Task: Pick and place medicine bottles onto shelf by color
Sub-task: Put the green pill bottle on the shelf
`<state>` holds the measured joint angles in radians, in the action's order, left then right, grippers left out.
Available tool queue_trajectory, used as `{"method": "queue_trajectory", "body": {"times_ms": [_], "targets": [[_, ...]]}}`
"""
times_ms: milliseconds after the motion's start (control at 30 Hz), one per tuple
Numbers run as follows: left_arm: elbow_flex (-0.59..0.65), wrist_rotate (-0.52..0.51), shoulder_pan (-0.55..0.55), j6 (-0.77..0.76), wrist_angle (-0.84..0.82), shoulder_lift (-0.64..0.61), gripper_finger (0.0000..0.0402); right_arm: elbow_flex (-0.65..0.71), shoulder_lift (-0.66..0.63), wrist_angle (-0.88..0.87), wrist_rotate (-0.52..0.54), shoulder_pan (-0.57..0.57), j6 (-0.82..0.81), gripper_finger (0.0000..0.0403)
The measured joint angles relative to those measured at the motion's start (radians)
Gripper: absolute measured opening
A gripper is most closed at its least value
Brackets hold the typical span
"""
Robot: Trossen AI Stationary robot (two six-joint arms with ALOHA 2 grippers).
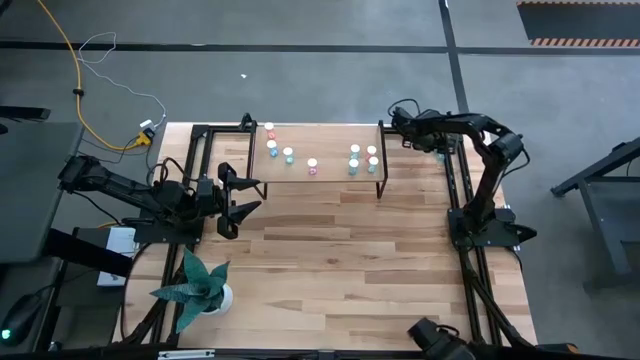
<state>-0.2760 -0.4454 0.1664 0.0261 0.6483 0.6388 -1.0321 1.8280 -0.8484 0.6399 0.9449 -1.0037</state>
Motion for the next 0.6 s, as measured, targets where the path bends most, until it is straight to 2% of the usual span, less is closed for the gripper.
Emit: {"method": "queue_trajectory", "body": {"times_ms": [200,400,500,600], "targets": [[0.000,0.018,0.000,0.002,0.000,0.000,0.0257,0.000,0.024,-0.003,0.069,-0.020,-0.180,0.0199],[0.000,0.046,0.000,0.003,-0.001,0.000,0.0257,0.000,0.027,-0.120,0.227,-0.060,-0.486,0.0199],[0.000,0.046,0.000,0.003,-0.001,0.000,0.0257,0.007,0.027,-0.205,0.253,-0.077,-0.688,0.0199],[0.000,0.046,0.000,0.003,-0.001,0.000,0.0257,0.062,0.027,-0.212,0.267,-0.088,-0.861,0.0199]]}}
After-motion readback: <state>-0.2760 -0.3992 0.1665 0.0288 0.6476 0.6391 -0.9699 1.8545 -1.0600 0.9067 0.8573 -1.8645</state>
